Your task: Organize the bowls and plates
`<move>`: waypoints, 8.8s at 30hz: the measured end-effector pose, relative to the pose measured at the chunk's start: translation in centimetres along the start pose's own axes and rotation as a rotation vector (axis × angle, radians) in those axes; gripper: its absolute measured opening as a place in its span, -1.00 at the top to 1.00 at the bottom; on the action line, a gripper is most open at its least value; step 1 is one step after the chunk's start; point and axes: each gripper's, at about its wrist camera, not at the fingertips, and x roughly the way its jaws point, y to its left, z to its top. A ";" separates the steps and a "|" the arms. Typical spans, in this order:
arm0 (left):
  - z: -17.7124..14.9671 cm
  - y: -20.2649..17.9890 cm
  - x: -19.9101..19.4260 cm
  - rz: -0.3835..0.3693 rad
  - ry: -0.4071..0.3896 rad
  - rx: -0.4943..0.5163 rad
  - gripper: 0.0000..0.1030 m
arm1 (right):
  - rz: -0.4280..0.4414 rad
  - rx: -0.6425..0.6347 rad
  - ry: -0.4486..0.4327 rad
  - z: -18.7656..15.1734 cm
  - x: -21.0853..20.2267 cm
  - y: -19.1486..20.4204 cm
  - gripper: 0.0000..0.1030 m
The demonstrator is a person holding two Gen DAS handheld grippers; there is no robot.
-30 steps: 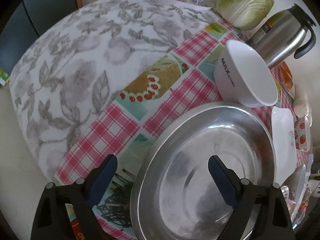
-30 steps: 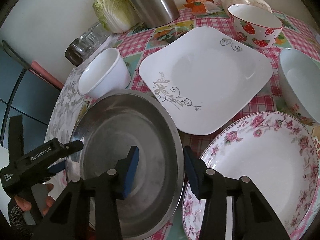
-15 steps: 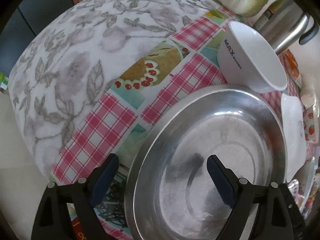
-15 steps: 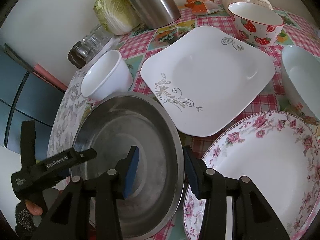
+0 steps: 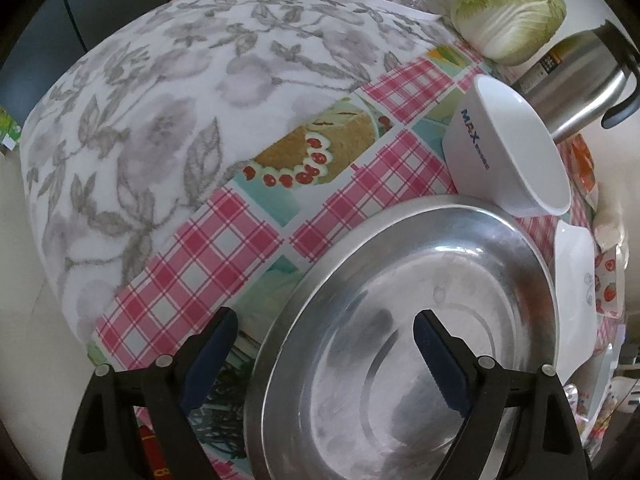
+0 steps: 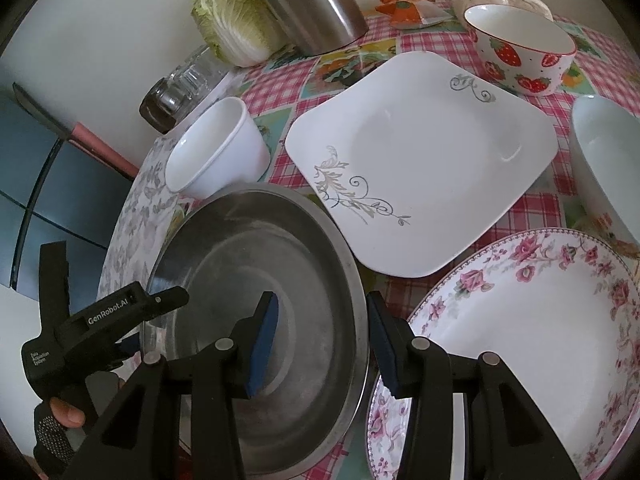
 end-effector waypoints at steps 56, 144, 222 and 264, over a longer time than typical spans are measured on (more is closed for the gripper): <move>0.8 -2.2 -9.1 -0.144 -0.146 0.076 0.12 | 0.070 -0.052 -0.120 1.6 -8.0 -1.0 0.55; 4.0 -19.6 -2.0 -0.083 -0.059 0.385 -0.06 | -0.221 0.087 -0.191 7.8 -9.6 -11.9 0.50; -1.3 -14.6 -1.0 0.027 0.071 0.304 -0.44 | -0.307 0.033 -0.084 3.7 -9.1 -10.3 0.11; -9.1 -13.0 -6.6 -0.107 -0.083 0.391 -1.00 | -0.241 0.137 -0.196 -4.2 -12.6 -10.8 -0.88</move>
